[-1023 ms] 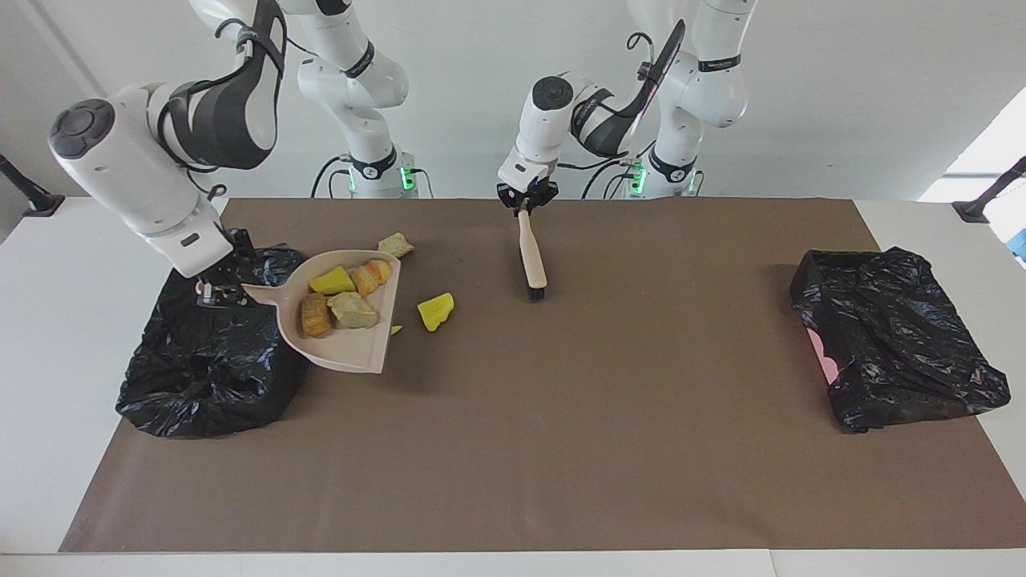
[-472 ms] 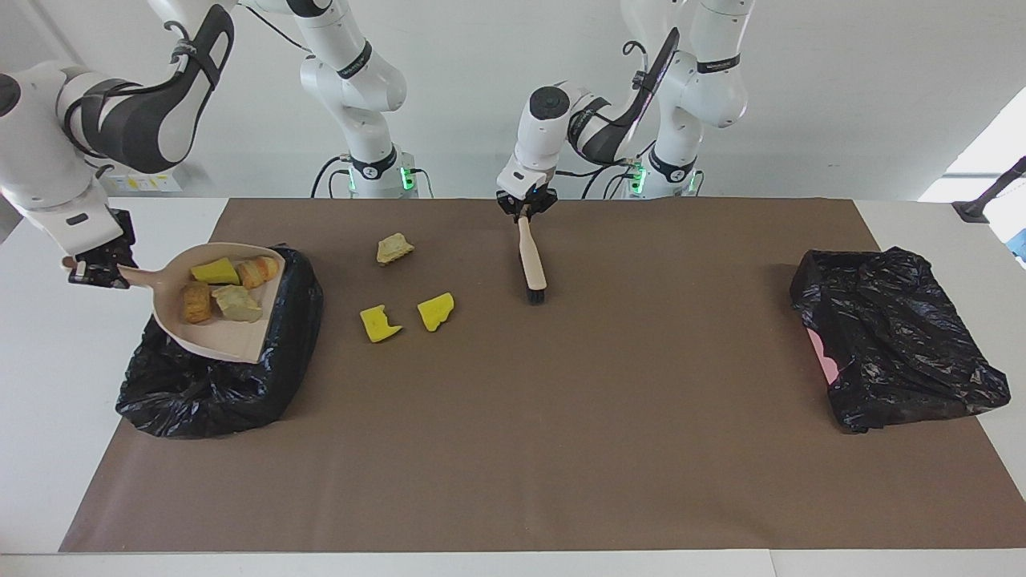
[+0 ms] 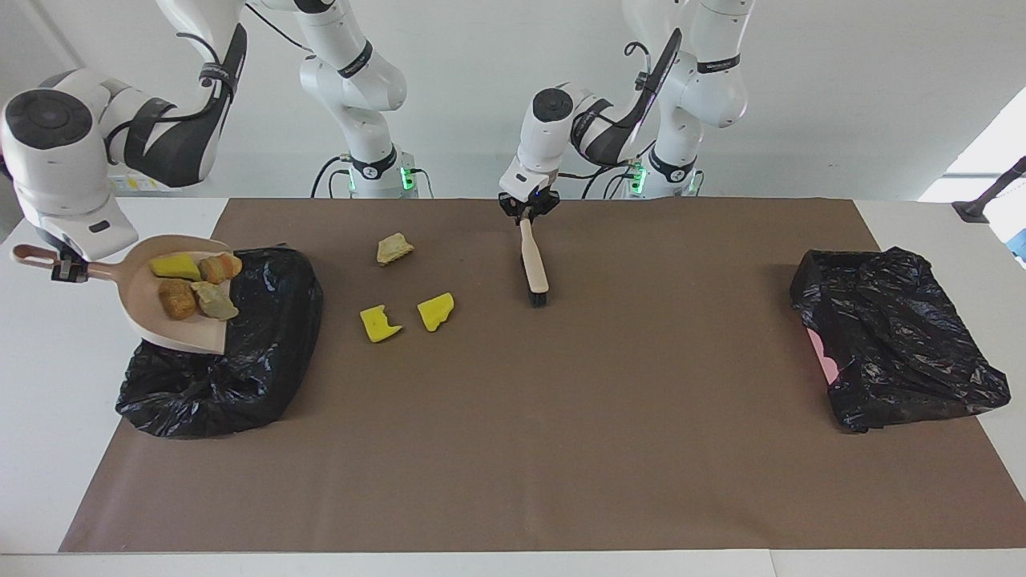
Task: Sweep and dump trash in bin
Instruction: 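Tip the dustpan with the right gripper to dump pieces into the bag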
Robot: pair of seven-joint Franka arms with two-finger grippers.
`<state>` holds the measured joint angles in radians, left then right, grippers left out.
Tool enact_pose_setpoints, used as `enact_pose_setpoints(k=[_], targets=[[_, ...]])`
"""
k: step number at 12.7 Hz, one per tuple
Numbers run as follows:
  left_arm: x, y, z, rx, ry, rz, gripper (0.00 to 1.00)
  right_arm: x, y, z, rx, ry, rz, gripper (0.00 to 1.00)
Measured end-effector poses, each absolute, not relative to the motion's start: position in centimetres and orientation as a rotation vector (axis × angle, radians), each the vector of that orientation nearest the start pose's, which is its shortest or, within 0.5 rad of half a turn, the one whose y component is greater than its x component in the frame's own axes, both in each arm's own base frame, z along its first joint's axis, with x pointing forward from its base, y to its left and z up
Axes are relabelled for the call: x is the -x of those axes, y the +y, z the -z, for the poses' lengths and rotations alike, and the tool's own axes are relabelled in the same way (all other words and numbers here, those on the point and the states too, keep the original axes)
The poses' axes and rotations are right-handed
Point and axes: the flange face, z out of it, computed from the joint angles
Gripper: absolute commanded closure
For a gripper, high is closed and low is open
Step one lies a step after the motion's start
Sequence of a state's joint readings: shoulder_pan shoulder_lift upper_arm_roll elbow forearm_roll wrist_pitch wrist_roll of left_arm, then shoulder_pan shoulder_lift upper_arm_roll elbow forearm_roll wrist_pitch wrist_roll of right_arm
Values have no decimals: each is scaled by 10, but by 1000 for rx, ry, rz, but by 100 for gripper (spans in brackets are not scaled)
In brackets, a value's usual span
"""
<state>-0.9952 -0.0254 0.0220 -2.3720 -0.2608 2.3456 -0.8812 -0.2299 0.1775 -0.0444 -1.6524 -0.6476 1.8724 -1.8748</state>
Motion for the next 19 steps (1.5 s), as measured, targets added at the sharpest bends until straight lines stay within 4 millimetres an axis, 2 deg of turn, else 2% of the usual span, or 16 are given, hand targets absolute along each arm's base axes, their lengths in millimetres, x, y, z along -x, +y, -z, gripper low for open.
enact_pose_setpoints(k=[2, 4, 6, 9, 13, 14, 17, 19], targets=[[-300, -399, -343, 3236, -226, -254, 0, -592, -192, -524, -1605, 2122, 804, 100], [-344, -375, -362, 3241, -307, -256, 0, -592, -187, -528, -1551, 2113, 822, 100], [-389, -340, -380, 3234, -372, -206, 0, -593, -188, -532, -1523, 2099, 827, 100], [-438, -282, -394, 3203, -401, -127, 0, -587, -191, -550, -1509, 2066, 830, 100], [-480, -196, -391, 3196, -340, -119, 0, -569, -194, -595, -1471, 1980, 839, 100], [-488, -175, -390, 3201, -316, -116, 0, -567, -193, -601, -1471, 1972, 832, 100], [-507, -110, -391, 3220, -218, -91, 0, -566, -190, -601, -1523, 1934, 794, 100], [-513, -65, -399, 3229, -147, -80, 0, -567, -181, -593, -1642, 1965, 652, 100]])
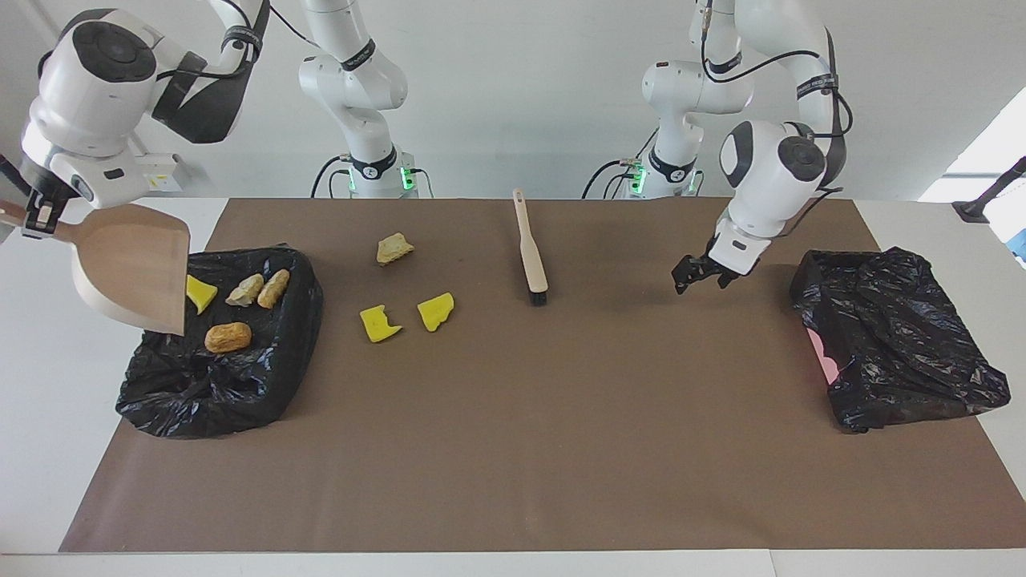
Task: Sweep and dump trash in bin
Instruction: 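Tip the dustpan with the right gripper to dump pieces into the bag, then return the dustpan with the right gripper to the table center and release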
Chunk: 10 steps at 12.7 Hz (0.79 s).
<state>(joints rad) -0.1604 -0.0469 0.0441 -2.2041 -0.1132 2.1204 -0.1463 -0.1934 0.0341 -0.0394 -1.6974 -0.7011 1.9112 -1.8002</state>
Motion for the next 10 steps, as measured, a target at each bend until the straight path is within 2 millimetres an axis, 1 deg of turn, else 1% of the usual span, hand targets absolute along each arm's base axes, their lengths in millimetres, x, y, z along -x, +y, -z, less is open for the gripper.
enact_pose_setpoints(k=[1, 2, 4, 5, 6, 8, 10], targets=[[-516, -45, -409, 3228, -110, -73, 0, -568, -176, -590, -1710, 1978, 568, 100], [-518, -27, -425, 3227, -78, -76, 0, -569, -171, -587, -1779, 1978, 489, 100], [-524, -3, -468, 3232, -34, -86, 0, -571, -160, -580, -1924, 1961, 332, 100], [-526, 2, -492, 3226, -20, -88, 0, -573, -150, -578, -1999, 1924, 268, 100], [-527, 4, -516, 3212, -3, -90, 0, -576, -133, -576, -2065, 1870, 223, 100], [-527, 2, -559, 3196, 22, -81, 0, -581, -92, -567, -2213, 1765, 161, 100], [-525, -2, -601, 3190, 41, -54, 0, -585, -56, -553, -2382, 1645, 88, 100]])
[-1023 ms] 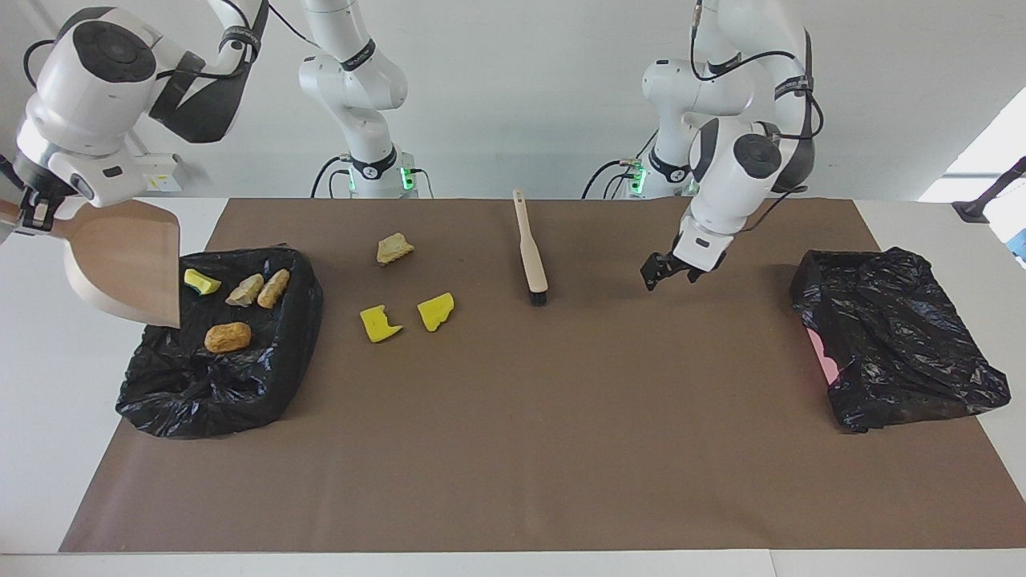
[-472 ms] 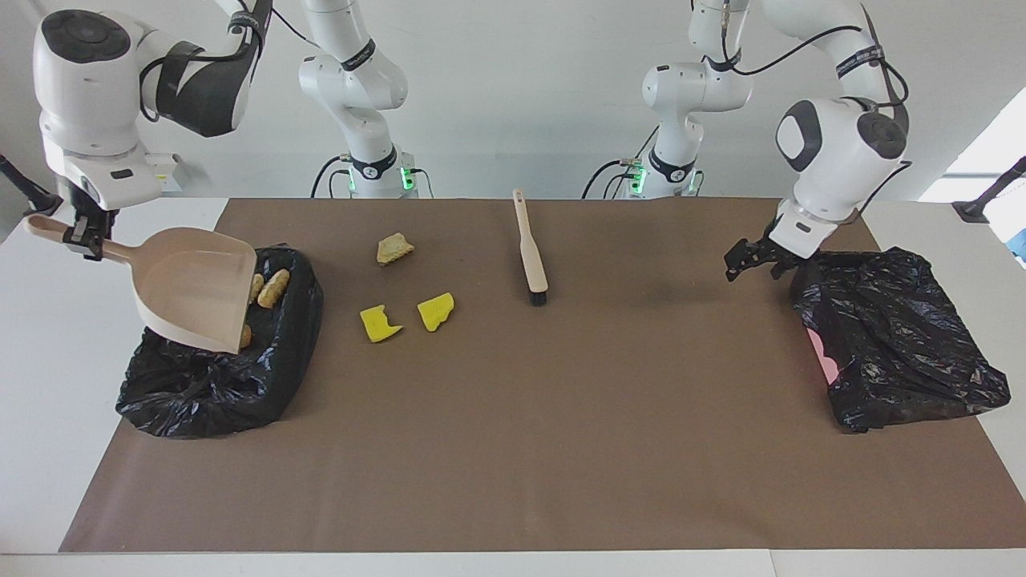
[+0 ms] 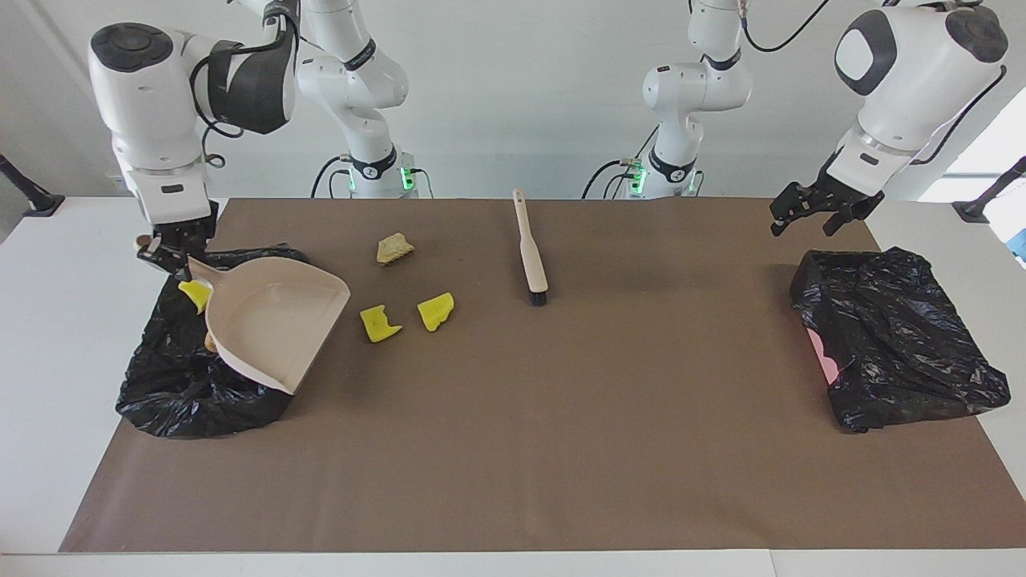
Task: Sweep and dump trash in bin
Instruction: 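Return the dustpan with the right gripper to the table center and release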
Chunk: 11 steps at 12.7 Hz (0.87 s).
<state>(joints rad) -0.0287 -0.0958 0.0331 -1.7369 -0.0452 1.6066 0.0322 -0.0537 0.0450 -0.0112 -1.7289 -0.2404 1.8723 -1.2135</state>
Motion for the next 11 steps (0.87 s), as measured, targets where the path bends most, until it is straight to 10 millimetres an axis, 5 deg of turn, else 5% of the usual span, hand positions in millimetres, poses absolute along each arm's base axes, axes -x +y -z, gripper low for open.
enact_pose_setpoints(k=[4, 8, 11], targets=[[-514, -17, -651, 3181, 94, -54, 0, -600, 3, -502, 2928, -1402, -50, 100], [-507, -51, -659, 3172, 135, -40, 0, -605, 89, -459, 3036, -841, -86, 100], [-505, -50, -660, 3172, 133, -42, 0, -601, 161, -443, 3077, -538, -52, 100]])
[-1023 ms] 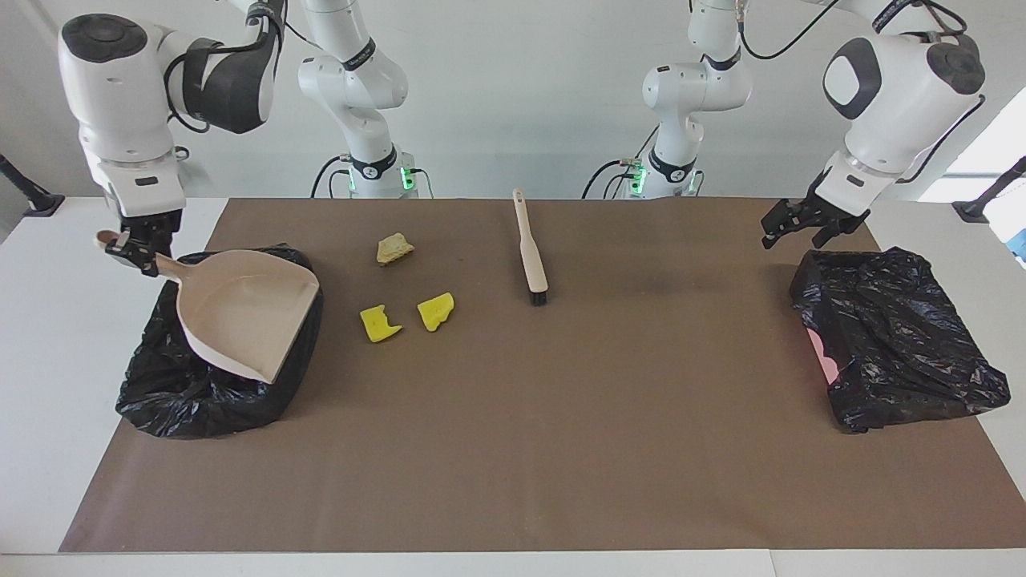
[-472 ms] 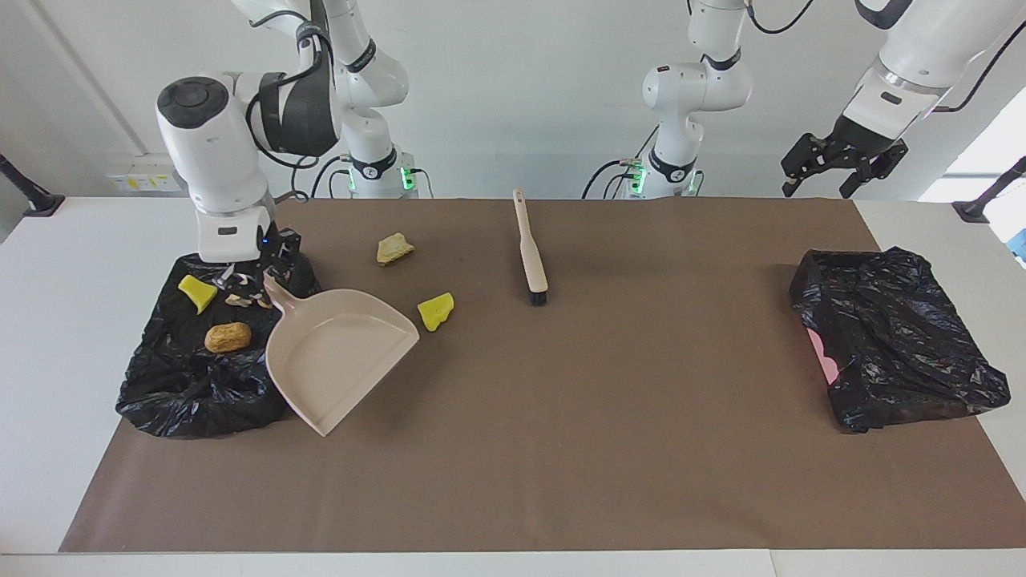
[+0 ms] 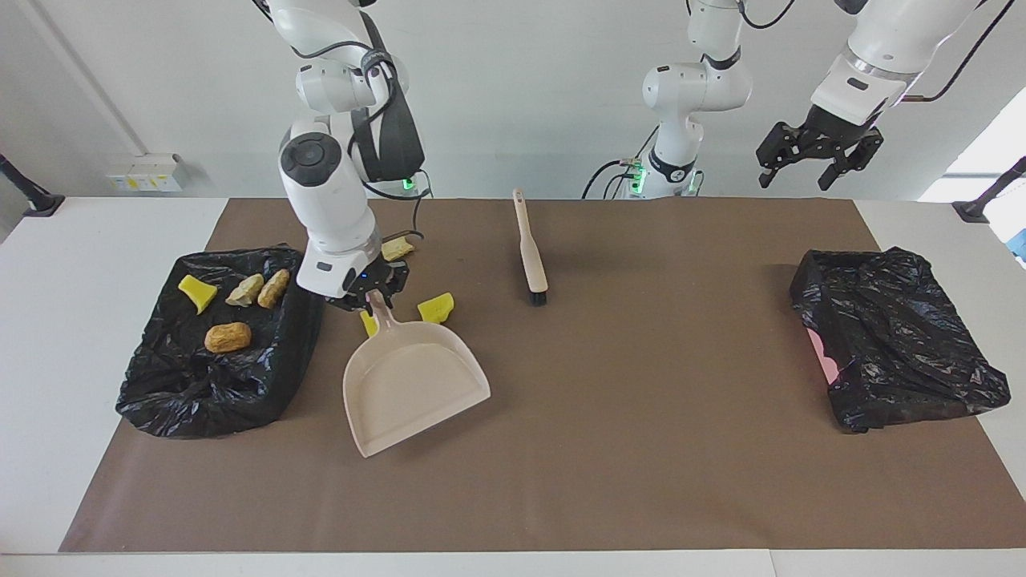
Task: Sweep and dump trash in bin
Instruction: 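Return the dustpan with the right gripper to the table center and release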
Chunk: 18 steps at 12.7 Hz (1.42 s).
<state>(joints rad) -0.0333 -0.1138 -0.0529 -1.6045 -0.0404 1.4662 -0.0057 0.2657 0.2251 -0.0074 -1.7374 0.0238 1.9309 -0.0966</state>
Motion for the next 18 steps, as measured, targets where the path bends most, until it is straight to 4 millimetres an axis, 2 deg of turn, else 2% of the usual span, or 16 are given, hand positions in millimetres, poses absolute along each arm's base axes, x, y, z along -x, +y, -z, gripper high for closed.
enact_pose_setpoints(k=[5, 8, 9, 10, 12, 14, 16, 18], targets=[[-508, -50, -663, 3173, 138, 2, 0, -596, 269, -415, 3106, -158, 9, 100], [-511, -48, -666, 3175, 132, 54, 0, -592, 335, -386, 3104, -7, 21, 100], [-511, -49, -666, 3174, 133, 54, 0, -593, 350, -376, 3099, 14, 34, 82], [-511, -48, -666, 3175, 133, 54, 0, -594, 362, -364, 3094, 37, 46, 1], [-512, -47, -666, 3175, 129, 54, 0, -598, 367, -355, 3089, 78, 58, 0], [-512, -47, -666, 3175, 127, 53, 0, -602, 366, -366, 3079, 83, 85, 0], [-512, -45, -666, 3175, 123, 54, 0, -598, 364, -391, 3069, 82, 105, 0], [-513, -40, -665, 3176, 106, 53, 0, -583, 360, -421, 3067, 72, 99, 0]])
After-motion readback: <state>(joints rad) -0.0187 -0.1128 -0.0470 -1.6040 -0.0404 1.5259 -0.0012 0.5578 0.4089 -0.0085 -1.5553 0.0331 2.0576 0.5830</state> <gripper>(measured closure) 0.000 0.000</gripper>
